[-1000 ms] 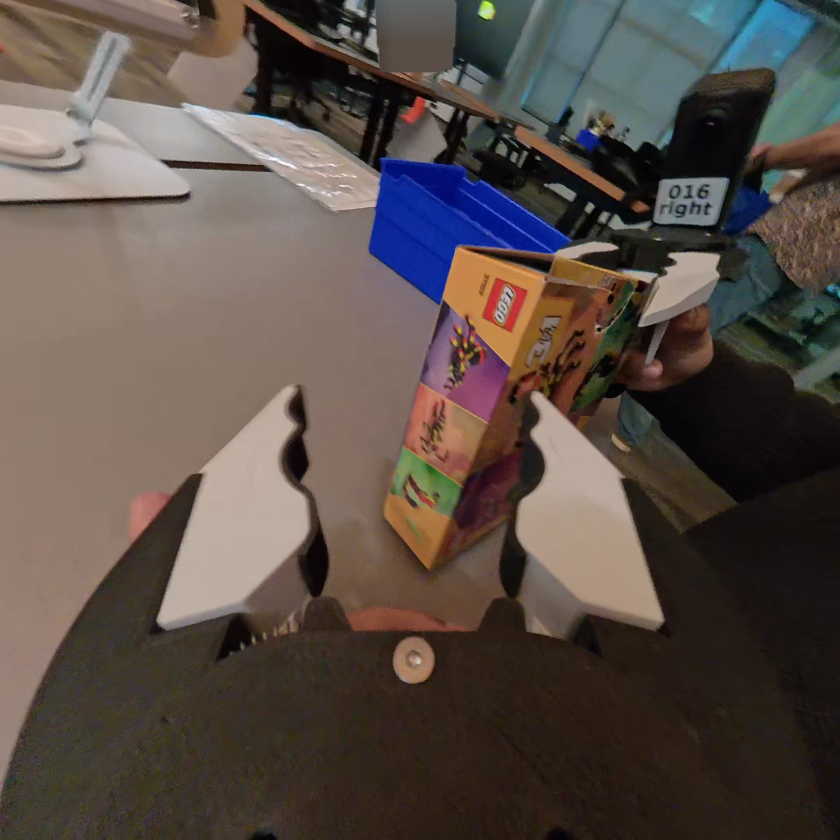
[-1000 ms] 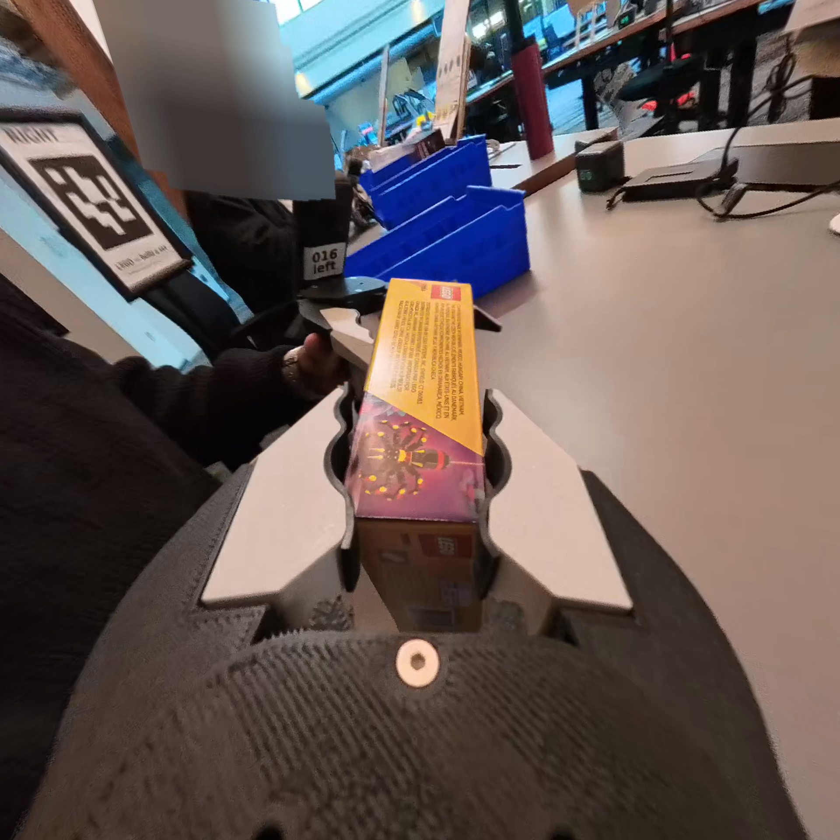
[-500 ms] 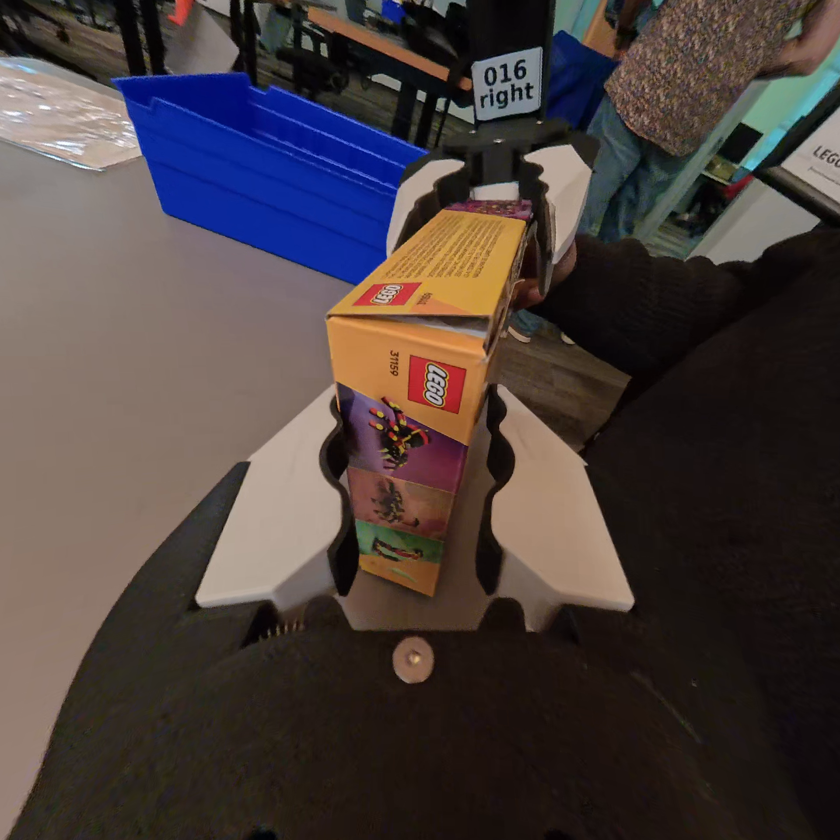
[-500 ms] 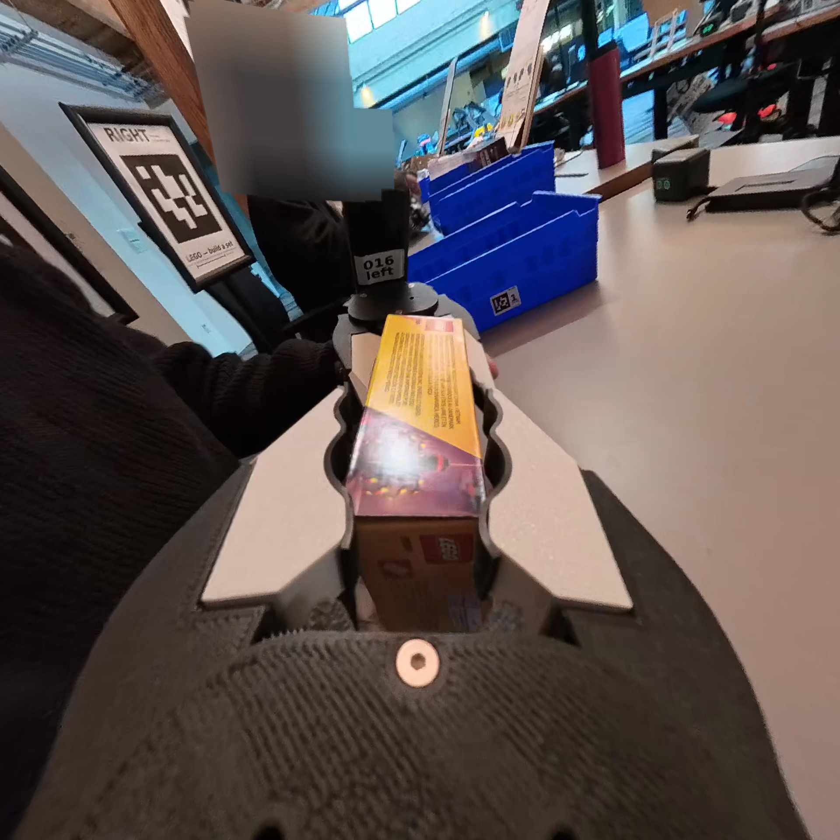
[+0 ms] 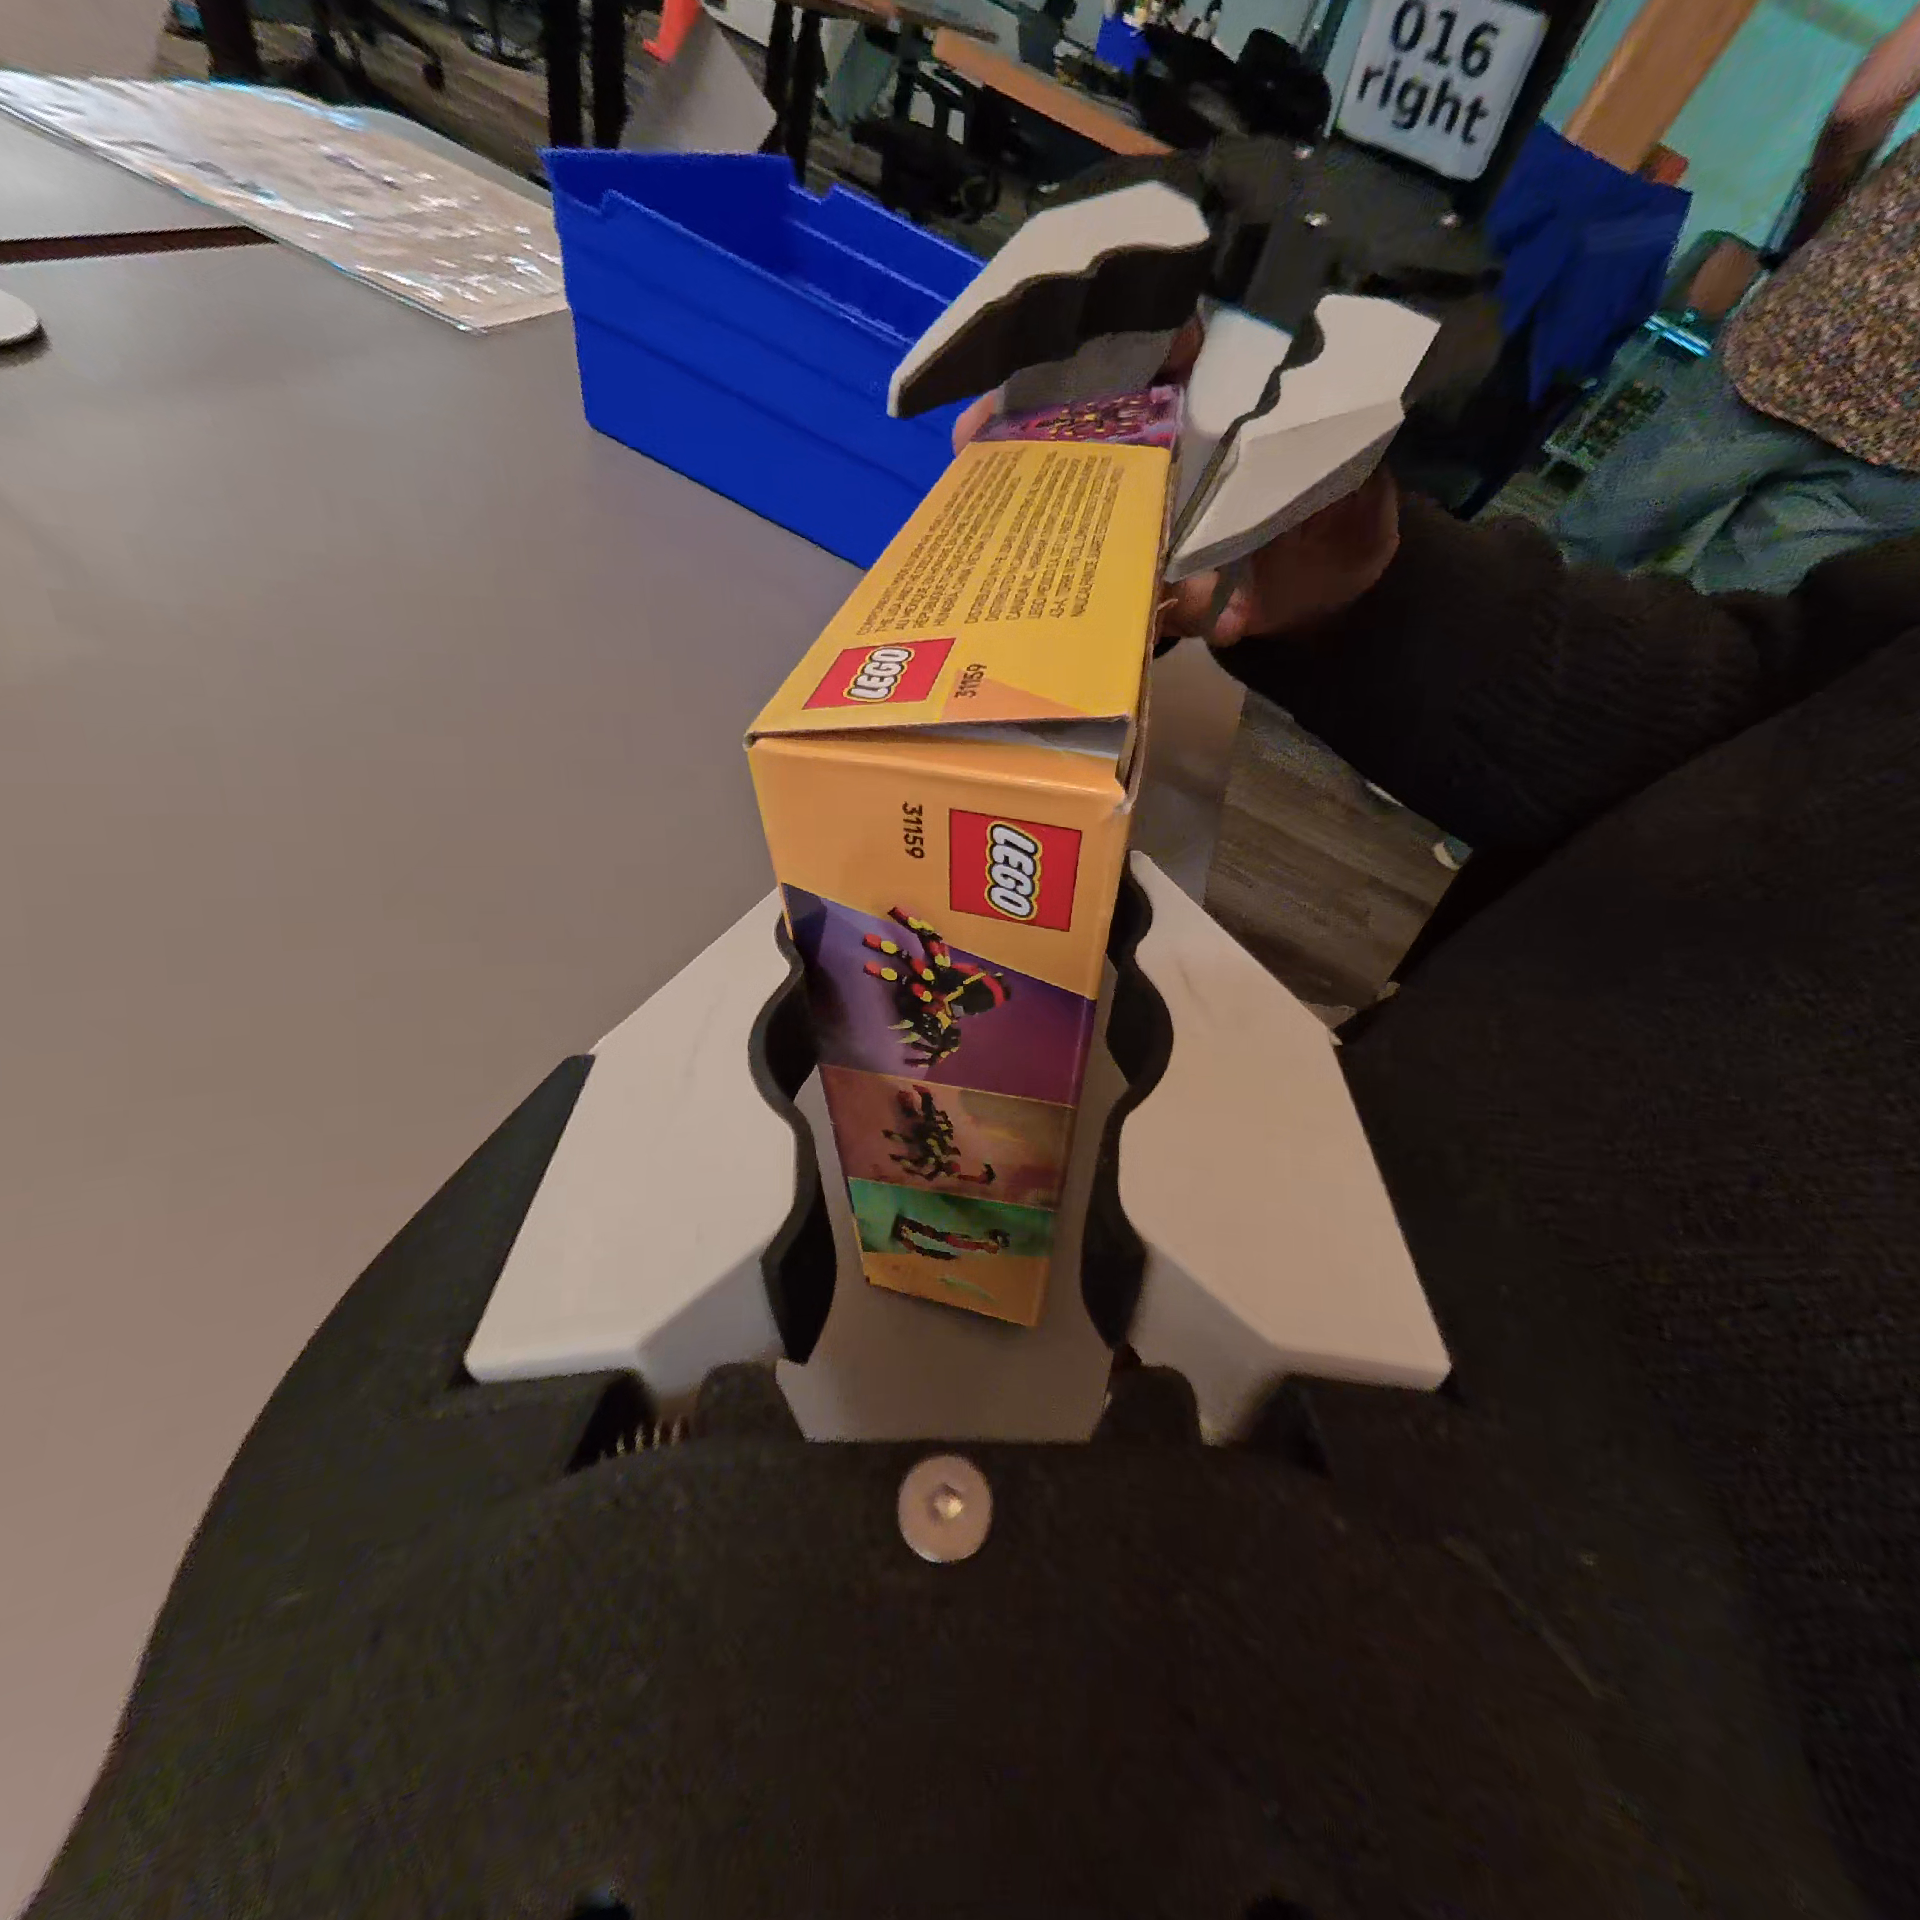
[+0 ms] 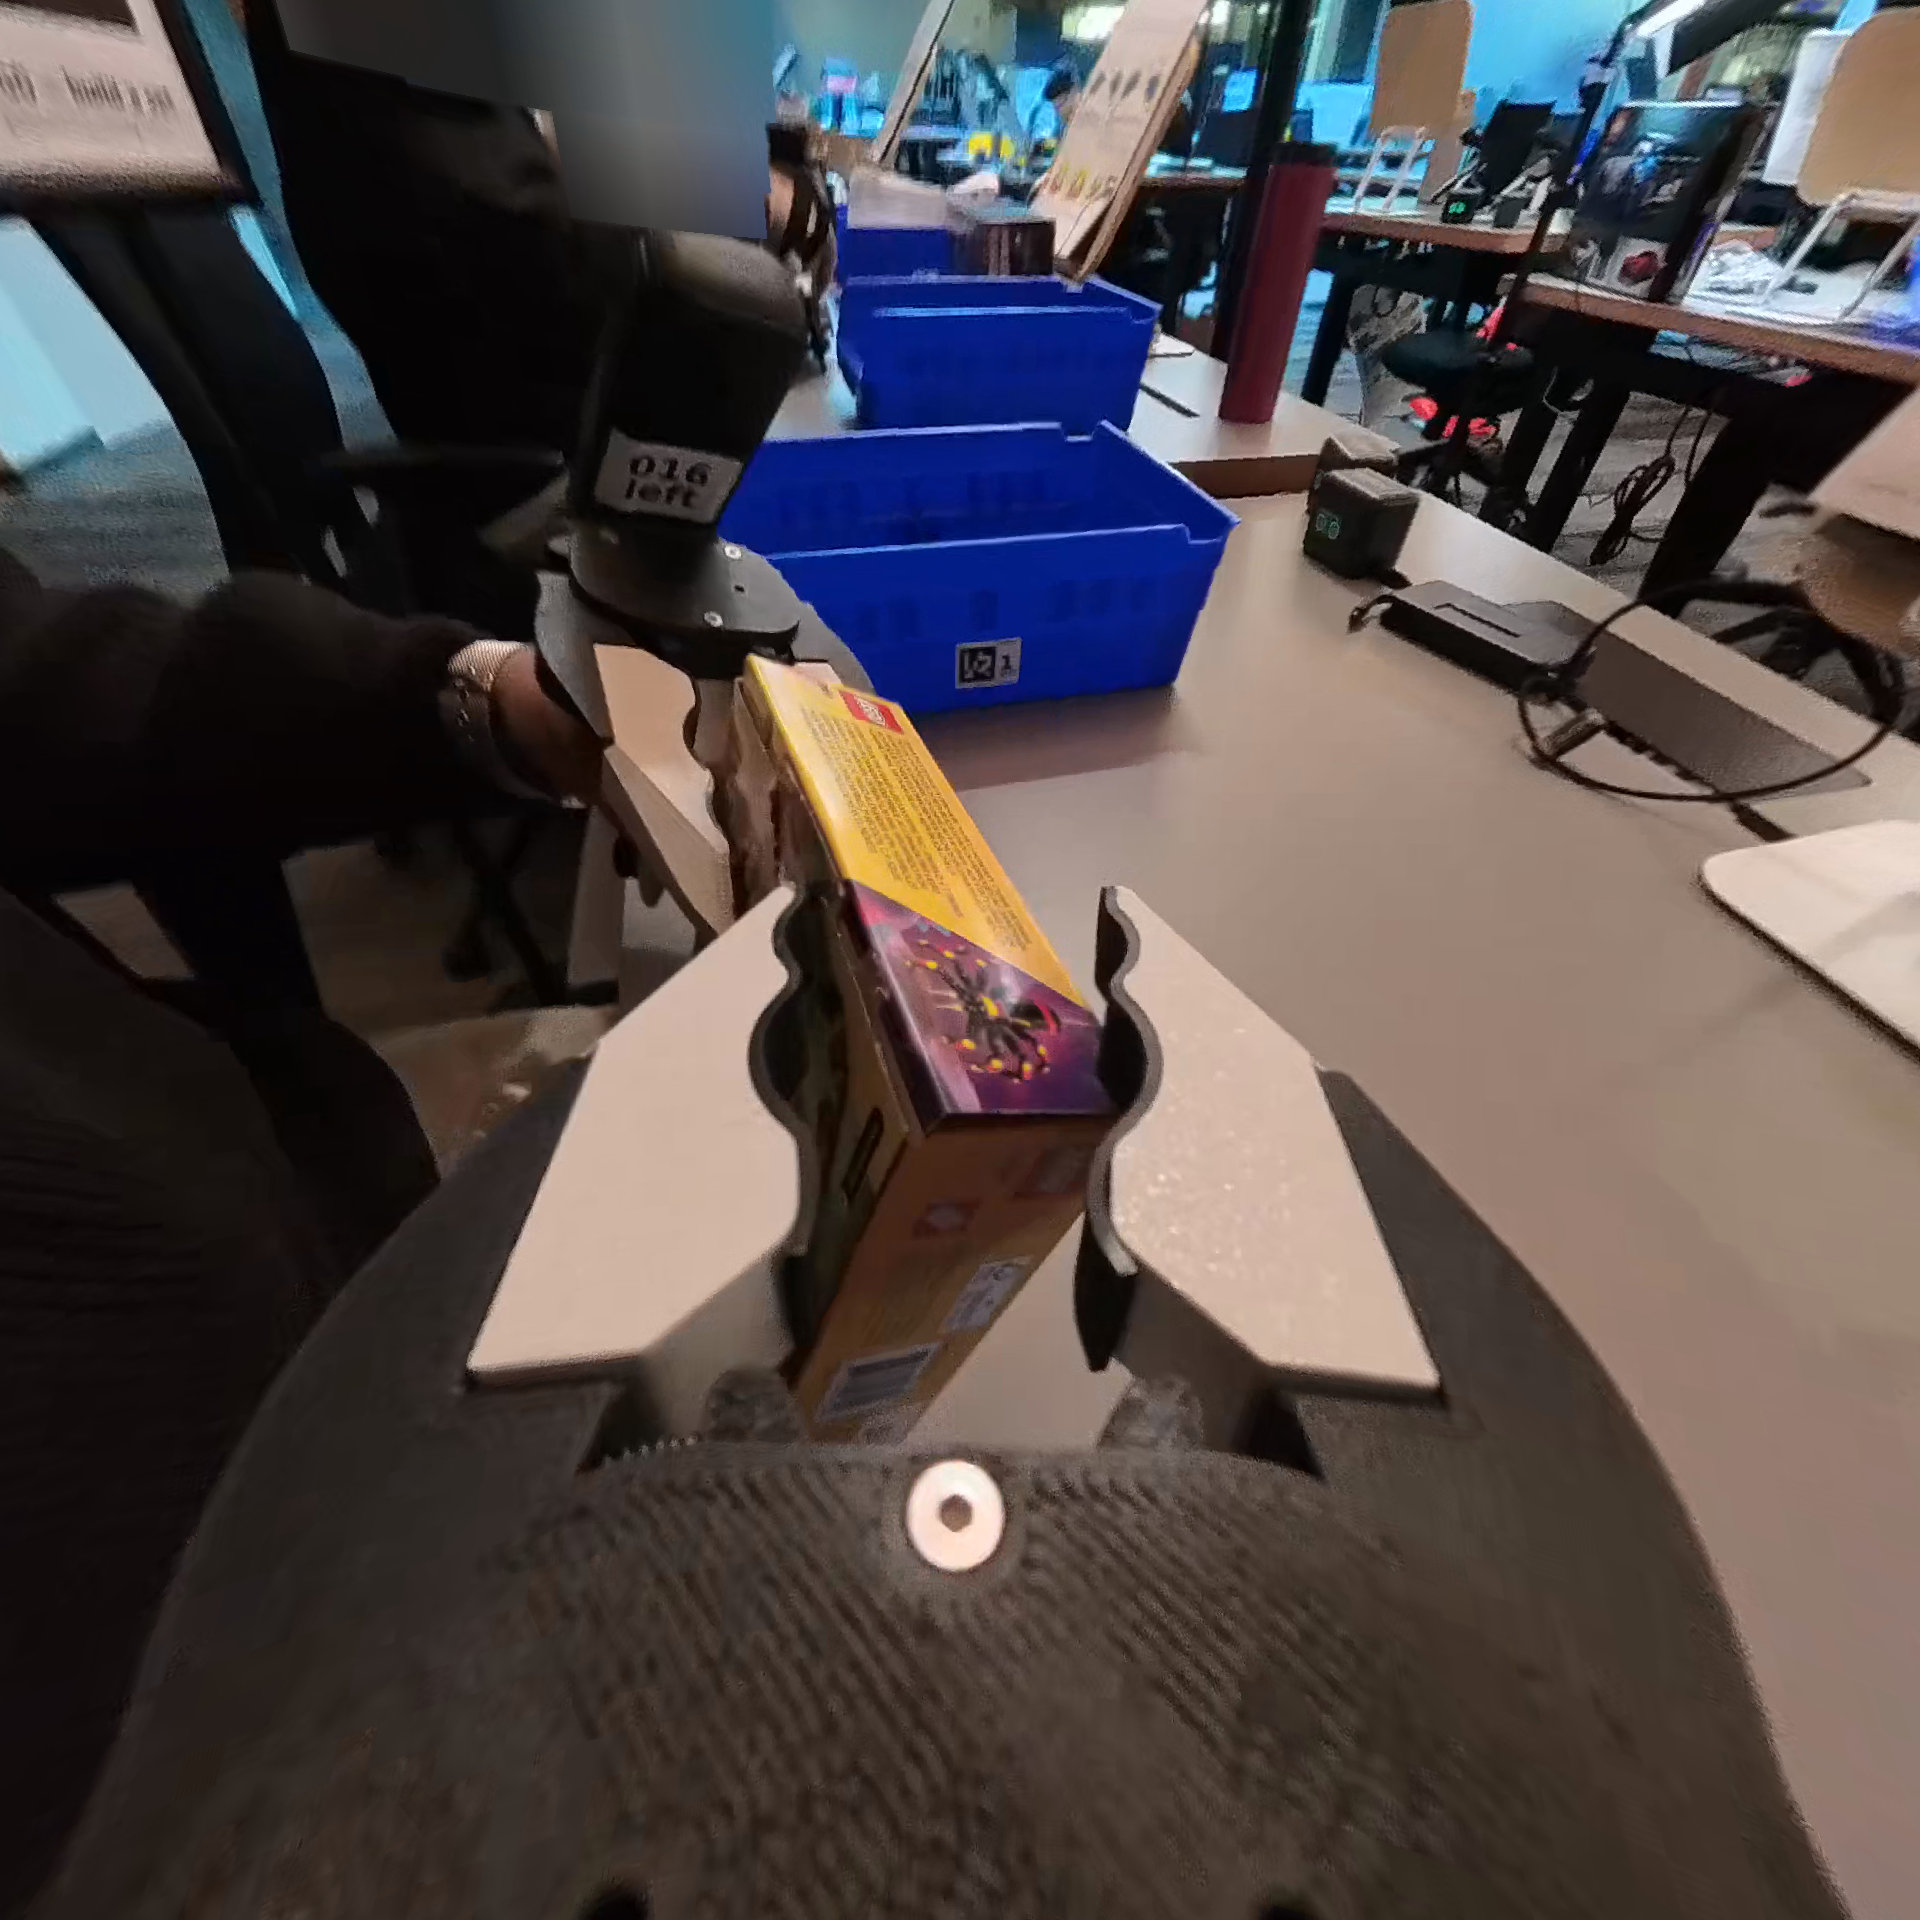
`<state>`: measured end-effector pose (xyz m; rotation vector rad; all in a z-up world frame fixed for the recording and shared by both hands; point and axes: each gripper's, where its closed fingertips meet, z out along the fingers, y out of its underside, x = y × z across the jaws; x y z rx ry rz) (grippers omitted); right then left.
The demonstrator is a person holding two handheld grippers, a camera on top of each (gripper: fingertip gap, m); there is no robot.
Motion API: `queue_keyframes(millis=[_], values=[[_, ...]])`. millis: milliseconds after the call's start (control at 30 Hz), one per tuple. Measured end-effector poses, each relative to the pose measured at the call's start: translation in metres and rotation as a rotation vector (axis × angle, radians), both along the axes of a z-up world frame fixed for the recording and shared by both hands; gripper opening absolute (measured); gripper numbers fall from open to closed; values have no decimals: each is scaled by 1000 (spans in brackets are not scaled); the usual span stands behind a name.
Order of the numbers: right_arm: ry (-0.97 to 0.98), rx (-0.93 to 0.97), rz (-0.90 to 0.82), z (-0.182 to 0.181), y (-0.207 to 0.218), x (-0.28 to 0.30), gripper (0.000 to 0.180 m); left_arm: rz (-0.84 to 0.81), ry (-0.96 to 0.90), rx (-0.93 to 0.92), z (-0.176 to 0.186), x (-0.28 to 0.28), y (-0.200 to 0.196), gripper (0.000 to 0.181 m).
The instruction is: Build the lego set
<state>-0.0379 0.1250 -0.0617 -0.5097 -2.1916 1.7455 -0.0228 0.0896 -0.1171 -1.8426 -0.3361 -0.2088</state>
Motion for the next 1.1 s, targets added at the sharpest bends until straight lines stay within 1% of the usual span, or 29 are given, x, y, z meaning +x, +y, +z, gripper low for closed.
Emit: queue_keyframes(millis=[133,233,400,533,633,667,700,733,767,800,900,1000,1033,1100], values=[[84,140,45,3,-7,9,43,11,36,-3,1,5,-5,54],[124,234,102,6,-10,21,36,13,110,-21,3,10,-5,54],[122,297,112,9,-4,27,26,29,194,-34,8,13,-2,52],[96,259,113,11,-2,28,23,10,191,-27,9,14,-2,52],[36,148,147,21,2,31,18,-3,177,-7,11,15,0,52],[13,96,157,25,4,31,14,-12,166,-1,11,16,0,53],[-2,36,137,31,8,27,0,-21,157,5,11,17,1,53],[3,-47,103,40,14,21,0,-39,156,3,10,20,1,53],[-12,-122,115,48,18,21,0,-30,181,-13,8,19,3,52],[-34,-151,129,50,22,22,0,-32,190,-21,7,20,4,53],[13,-66,79,43,28,17,1,2,185,-33,4,15,7,53],[99,26,21,42,28,13,34,21,164,-31,2,9,4,53],[127,70,4,40,28,12,39,29,155,-28,1,7,3,53],[193,167,-21,35,27,12,44,40,144,-23,1,3,1,53]])
